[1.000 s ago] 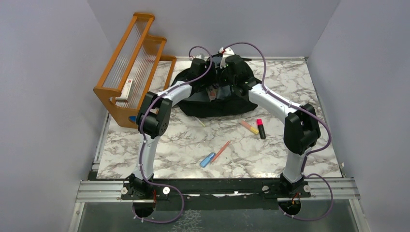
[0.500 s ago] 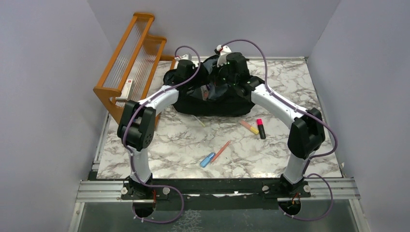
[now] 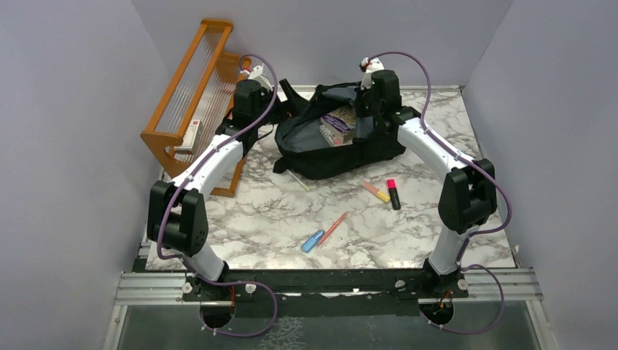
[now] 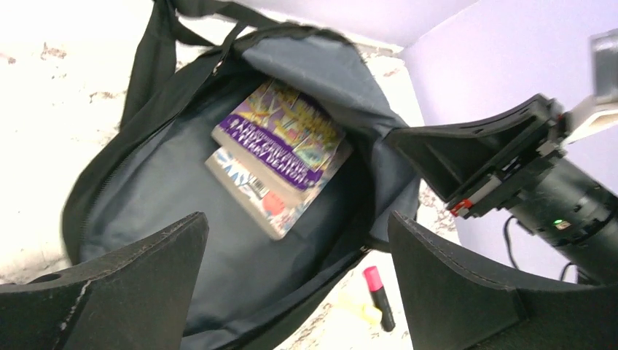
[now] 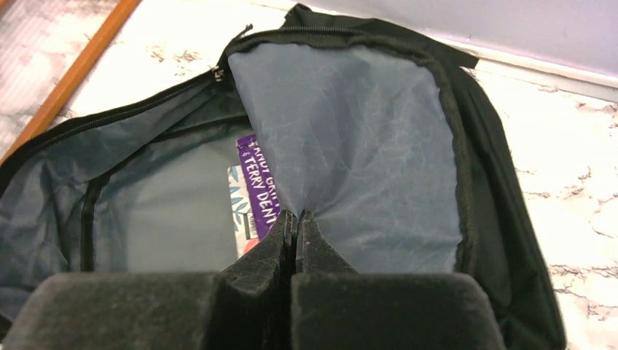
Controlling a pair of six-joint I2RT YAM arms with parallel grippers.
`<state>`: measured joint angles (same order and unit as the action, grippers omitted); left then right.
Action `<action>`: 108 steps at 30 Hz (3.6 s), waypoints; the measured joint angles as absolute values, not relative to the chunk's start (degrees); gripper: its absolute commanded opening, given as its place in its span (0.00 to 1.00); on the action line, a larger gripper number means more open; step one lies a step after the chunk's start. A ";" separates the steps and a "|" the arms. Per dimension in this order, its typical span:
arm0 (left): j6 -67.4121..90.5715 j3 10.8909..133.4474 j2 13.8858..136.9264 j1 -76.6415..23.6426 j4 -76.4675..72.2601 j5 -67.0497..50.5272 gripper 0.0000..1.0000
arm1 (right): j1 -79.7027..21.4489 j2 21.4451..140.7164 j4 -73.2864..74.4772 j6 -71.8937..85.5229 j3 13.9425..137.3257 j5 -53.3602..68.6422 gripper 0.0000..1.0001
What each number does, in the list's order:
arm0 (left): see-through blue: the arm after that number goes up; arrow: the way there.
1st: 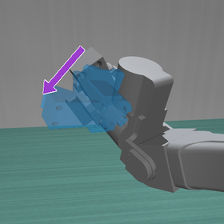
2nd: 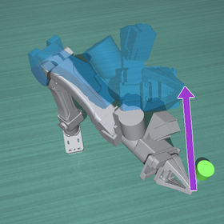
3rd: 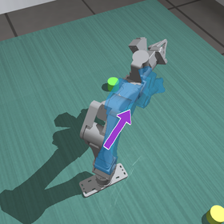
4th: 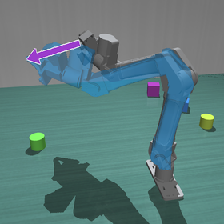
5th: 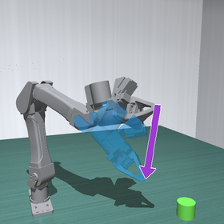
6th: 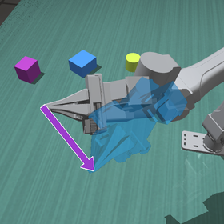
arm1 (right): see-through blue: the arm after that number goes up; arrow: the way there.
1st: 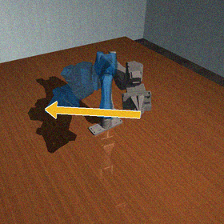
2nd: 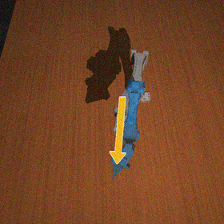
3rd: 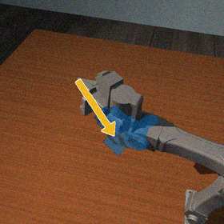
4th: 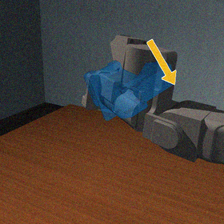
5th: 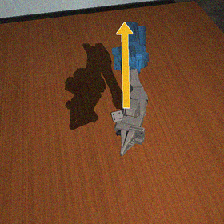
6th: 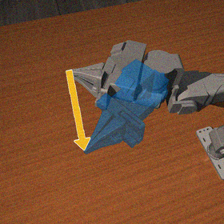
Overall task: Pack the student bag
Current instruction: Place the book in the student bag.
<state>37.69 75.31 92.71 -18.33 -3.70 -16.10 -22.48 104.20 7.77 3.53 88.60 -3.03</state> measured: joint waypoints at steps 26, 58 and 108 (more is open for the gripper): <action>26.79 67.94 94.96 -15.22 7.03 -12.40 0.80 | -22.11 104.09 16.67 3.57 81.25 11.40 0.35; 24.43 65.01 101.60 -16.25 -1.56 -21.69 0.06 | -6.57 115.63 15.57 12.40 96.31 23.05 0.72; 26.87 64.73 101.60 -15.55 -4.32 -26.55 0.00 | -12.86 113.82 19.42 2.11 101.62 36.62 0.06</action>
